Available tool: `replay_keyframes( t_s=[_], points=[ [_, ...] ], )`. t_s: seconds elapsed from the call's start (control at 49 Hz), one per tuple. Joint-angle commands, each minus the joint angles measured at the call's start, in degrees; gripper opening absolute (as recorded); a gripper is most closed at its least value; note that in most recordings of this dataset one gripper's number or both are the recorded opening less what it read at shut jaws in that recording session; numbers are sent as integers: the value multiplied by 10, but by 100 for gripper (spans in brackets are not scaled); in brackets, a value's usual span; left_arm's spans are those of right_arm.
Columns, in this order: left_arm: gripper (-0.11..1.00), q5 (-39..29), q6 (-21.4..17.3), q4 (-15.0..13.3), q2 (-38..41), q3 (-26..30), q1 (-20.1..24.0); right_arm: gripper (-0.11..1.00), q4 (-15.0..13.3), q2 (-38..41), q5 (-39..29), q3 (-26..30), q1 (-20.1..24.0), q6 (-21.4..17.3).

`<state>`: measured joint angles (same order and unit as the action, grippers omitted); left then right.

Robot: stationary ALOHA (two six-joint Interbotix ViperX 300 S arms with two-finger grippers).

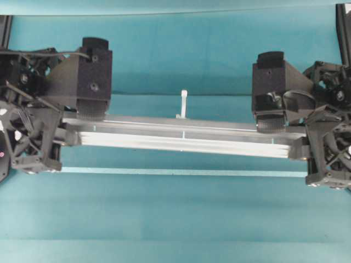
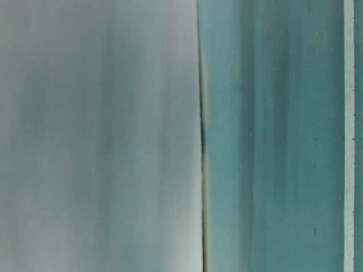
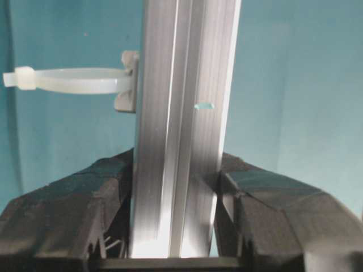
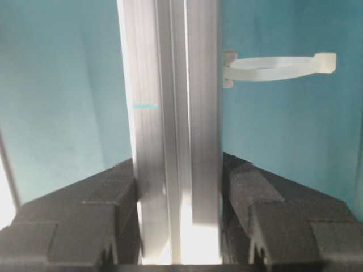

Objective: Lift the large metal rail with both hands.
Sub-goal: 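Lift the rail upward with both grippers toward the overhead view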

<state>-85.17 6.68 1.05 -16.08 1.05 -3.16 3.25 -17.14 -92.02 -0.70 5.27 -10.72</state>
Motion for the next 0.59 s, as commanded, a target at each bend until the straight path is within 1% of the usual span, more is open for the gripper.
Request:
replay_keyframes(
  t_s=[0.0, 0.082, 0.225, 0.327, 0.429, 0.572],
  points=[
    [36, -18, 4, 3, 2, 46, 3, 39, -4, 4, -9, 48, 4, -9],
    [36, -33, 4, 2, 8, 65, 3, 39, -10, 11, -23, 76, 4, -17],
    [36, -39, 4, 3, 15, 102, 2, 39, -10, 25, -40, 123, 4, -34],
    [36, -40, 4, 3, 18, 126, 2, 39, -11, 30, -46, 155, 4, -35],
    [36, -41, 4, 3, 19, 144, 2, 39, -10, 31, -49, 172, 5, -36],
    [36, -41, 4, 3, 22, 156, 2, 39, -10, 31, -49, 178, 5, -36]
  ],
)
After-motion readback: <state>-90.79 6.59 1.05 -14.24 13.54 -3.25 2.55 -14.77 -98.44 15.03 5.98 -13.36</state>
